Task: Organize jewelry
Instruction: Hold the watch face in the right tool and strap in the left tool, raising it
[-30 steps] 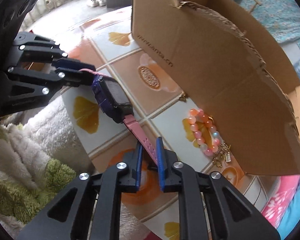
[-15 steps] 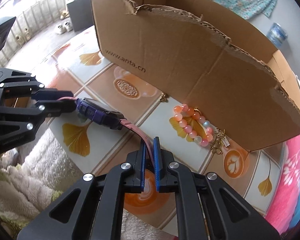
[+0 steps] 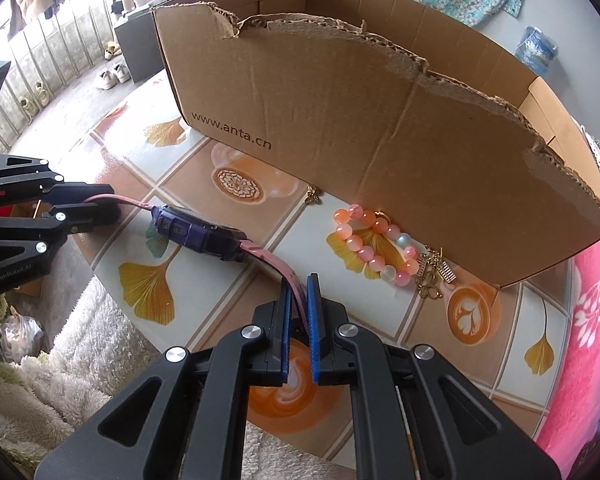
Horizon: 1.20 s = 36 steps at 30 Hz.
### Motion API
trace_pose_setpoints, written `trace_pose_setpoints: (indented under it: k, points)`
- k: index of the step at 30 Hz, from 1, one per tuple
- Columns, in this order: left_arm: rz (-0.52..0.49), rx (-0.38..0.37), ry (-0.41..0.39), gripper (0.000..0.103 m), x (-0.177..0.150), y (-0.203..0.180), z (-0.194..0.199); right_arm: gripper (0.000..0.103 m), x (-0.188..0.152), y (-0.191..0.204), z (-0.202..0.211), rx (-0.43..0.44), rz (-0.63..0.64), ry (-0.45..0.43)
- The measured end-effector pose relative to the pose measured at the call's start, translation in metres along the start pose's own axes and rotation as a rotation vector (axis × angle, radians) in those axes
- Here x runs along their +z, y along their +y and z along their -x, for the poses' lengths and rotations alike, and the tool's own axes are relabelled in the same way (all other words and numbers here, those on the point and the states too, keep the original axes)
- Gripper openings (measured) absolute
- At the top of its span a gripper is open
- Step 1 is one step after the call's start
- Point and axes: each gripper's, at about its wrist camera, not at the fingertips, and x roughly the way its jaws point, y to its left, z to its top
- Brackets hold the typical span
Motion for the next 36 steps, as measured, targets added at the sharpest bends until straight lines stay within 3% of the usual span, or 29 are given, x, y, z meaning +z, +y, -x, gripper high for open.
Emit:
trace_pose_setpoints:
  k: [5, 36]
  points:
    - [0.028, 0.008, -0.004, 0.017, 0.001, 0.005, -0.001, 0.008, 0.0, -0.003, -0.001, 0.007, -0.003, -0.003]
    - [-0.017, 0.08, -0.021, 0.01, 0.0, -0.01, 0.001, 0.008, -0.003, -0.008, 0.0, 0.022, -0.053, -0.021]
